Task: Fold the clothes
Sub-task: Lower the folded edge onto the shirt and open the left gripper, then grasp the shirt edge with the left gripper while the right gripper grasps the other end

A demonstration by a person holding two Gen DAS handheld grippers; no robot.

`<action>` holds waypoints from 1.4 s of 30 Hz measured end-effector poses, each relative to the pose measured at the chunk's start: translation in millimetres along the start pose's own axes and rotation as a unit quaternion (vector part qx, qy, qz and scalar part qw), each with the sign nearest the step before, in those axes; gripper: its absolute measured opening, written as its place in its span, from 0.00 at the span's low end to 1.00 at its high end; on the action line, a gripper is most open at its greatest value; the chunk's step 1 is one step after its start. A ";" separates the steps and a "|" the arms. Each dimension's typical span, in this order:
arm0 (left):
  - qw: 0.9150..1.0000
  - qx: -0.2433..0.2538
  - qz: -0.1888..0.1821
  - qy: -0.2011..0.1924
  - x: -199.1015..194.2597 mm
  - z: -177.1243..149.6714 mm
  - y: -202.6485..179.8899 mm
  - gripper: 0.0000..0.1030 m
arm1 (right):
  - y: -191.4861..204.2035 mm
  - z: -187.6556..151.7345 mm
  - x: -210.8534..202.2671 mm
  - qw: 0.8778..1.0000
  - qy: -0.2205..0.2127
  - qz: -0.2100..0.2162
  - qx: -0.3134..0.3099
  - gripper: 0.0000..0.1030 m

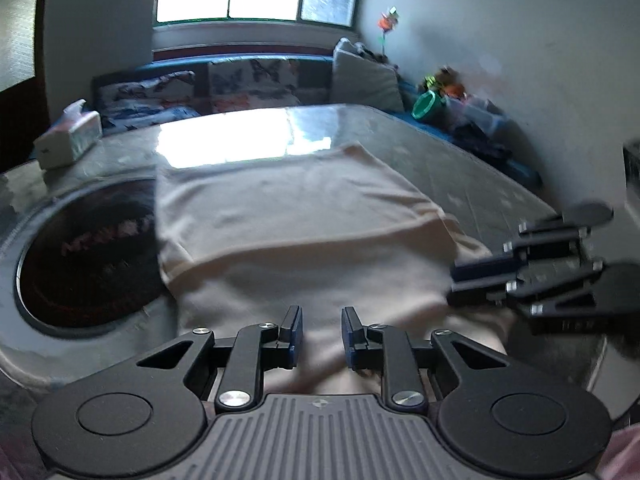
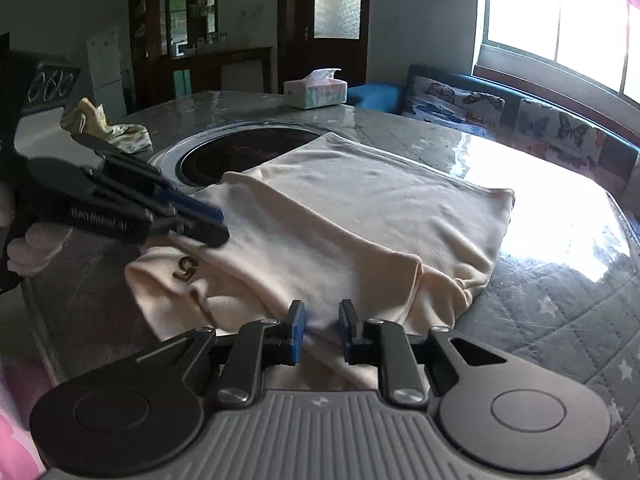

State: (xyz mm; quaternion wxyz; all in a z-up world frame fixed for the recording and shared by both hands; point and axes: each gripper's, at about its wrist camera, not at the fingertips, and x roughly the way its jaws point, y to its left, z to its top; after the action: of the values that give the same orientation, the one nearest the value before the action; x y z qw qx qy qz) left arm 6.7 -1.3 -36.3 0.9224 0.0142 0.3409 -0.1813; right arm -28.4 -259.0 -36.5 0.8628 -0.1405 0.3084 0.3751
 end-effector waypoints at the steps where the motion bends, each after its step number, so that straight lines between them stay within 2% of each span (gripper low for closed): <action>1: 1.000 0.009 0.004 -0.004 -0.8 -2.3 -3.8 0.22 | 1.1 0.3 -1.8 1.000 -0.001 0.000 -0.003 0.18; 3: 1.000 0.026 0.008 -0.007 -1.6 -4.3 -8.6 0.22 | 1.4 3.2 -3.5 1.000 -0.009 0.003 0.000 0.18; 7: 1.000 0.029 0.009 -0.007 -3.9 -6.8 -7.8 0.23 | 1.6 1.6 6.7 1.000 -0.001 0.006 0.009 0.18; 14: 0.999 0.041 0.029 -0.007 -31.1 -15.0 4.4 0.23 | 3.4 0.3 -4.2 1.000 0.007 0.011 -0.003 0.19; 17: 0.997 0.077 0.032 0.003 -44.3 -24.7 1.6 0.23 | 5.7 -2.6 -10.3 1.000 0.015 0.012 -0.012 0.22; 22: 0.988 0.154 0.030 0.010 -57.9 -42.0 -14.0 0.26 | 6.9 -6.0 -23.6 1.000 0.017 0.012 -0.015 0.27; 24: 0.984 0.177 0.035 0.008 -56.6 -45.7 -20.2 0.27 | 7.7 -7.1 -27.6 1.000 0.019 0.014 -0.018 0.33; 25: 0.981 0.188 0.039 0.005 -54.5 -46.7 -23.5 0.30 | 8.1 -7.7 -29.7 1.000 0.019 0.015 -0.020 0.36; 28: 0.975 0.217 0.039 -0.012 -48.6 -48.1 -34.0 0.37 | 11.1 -10.2 -33.2 0.999 0.025 0.013 -0.033 0.37; 32: 0.962 0.269 0.034 -0.033 -42.4 -53.3 -46.5 0.38 | 16.0 -14.6 -38.8 0.998 0.029 0.009 -0.057 0.44; 35: 0.959 0.281 0.025 -0.036 -36.4 -54.6 -46.9 0.38 | 19.9 -18.1 -42.4 0.996 0.032 0.006 -0.079 0.51; 38: 0.958 0.283 0.020 -0.040 -31.1 -54.1 -44.1 0.37 | 23.7 -20.7 -43.3 0.995 0.032 0.006 -0.098 0.53; 39: 0.958 0.282 0.018 -0.041 -29.8 -53.6 -42.9 0.36 | 25.0 -21.4 -43.5 0.994 0.031 0.005 -0.105 0.53; 41: 0.959 0.279 0.013 -0.044 -27.8 -51.3 -41.0 0.25 | 27.1 -22.5 -43.1 0.993 0.027 0.001 -0.118 0.56; 42: 0.960 0.276 0.011 -0.046 -27.3 -50.0 -40.0 0.15 | 28.5 -23.1 -42.5 0.992 0.028 0.001 -0.125 0.56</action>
State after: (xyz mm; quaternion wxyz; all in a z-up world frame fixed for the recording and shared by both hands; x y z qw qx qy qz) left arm -57.3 -22.4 -53.5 0.8992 0.2632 0.2348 -0.2588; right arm -81.6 -274.5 -27.5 0.8290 -0.2577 0.2830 0.4078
